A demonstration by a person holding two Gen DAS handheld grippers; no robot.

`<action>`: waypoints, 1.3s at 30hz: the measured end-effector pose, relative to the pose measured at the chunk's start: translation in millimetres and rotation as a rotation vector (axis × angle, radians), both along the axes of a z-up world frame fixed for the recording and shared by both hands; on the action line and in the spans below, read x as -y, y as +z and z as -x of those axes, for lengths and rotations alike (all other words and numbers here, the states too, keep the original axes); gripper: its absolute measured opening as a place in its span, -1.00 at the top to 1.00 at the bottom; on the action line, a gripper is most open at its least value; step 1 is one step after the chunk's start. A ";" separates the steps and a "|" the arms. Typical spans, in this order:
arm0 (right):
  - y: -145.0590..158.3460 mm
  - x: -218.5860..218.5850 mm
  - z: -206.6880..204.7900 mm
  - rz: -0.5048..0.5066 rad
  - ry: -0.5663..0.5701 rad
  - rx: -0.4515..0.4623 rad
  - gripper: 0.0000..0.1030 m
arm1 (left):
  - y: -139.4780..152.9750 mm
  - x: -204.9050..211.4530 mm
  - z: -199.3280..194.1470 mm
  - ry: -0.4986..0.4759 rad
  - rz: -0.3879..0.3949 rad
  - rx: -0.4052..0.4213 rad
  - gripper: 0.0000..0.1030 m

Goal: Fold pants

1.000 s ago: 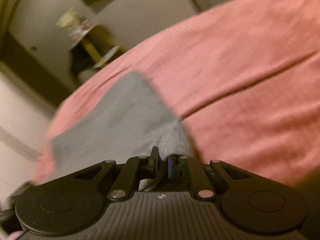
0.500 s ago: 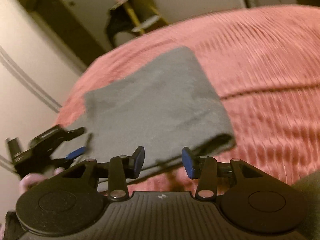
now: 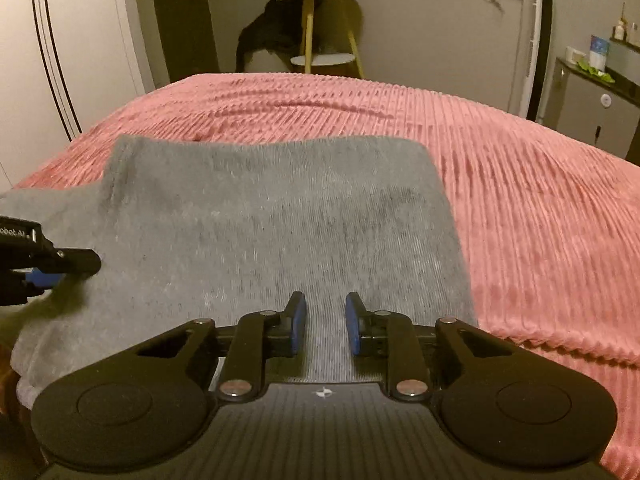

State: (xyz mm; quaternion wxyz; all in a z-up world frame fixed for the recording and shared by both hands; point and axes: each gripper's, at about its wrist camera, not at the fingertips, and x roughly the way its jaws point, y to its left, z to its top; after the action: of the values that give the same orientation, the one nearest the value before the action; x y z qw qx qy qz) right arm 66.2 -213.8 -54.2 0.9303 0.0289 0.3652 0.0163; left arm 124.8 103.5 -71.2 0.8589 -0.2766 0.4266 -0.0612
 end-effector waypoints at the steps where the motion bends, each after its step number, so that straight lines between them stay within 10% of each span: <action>1: 1.8 0.6 0.9 -0.016 0.000 -0.002 0.53 | 0.3 -4.4 0.9 0.027 0.010 0.007 0.35; 5: 2.9 10.2 6.2 -0.088 -0.003 0.006 0.46 | 9.3 -44.5 21.4 0.247 0.110 0.094 -0.72; 8: 3.5 14.4 5.6 -0.128 -0.006 0.007 0.40 | 20.1 -94.1 47.9 0.369 0.235 0.188 -0.87; 13: 3.9 11.3 3.8 -0.131 0.019 0.012 0.17 | 15.0 -179.5 98.5 0.573 0.202 0.240 -0.87; 22: 2.4 11.1 0.7 -0.149 0.028 0.022 0.01 | -48.3 -254.7 102.6 0.655 0.427 0.171 -0.37; 31: 0.6 9.1 -2.1 -0.141 0.030 0.038 0.00 | -56.5 -271.3 82.1 0.673 0.404 0.181 -0.25; 34: 1.0 9.9 -3.2 -0.144 0.031 0.044 0.00 | -62.4 -284.1 86.3 0.723 0.474 0.178 0.21; 39: 3.2 17.7 -4.2 -0.201 0.013 0.049 0.00 | -8.9 -253.0 88.7 0.638 0.188 0.271 0.60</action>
State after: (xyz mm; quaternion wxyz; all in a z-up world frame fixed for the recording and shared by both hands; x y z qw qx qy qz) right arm 70.3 -231.5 -51.0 0.9312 0.1194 0.3393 0.0598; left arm 36.2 356.4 -80.1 0.8544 -0.4629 0.1937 0.1350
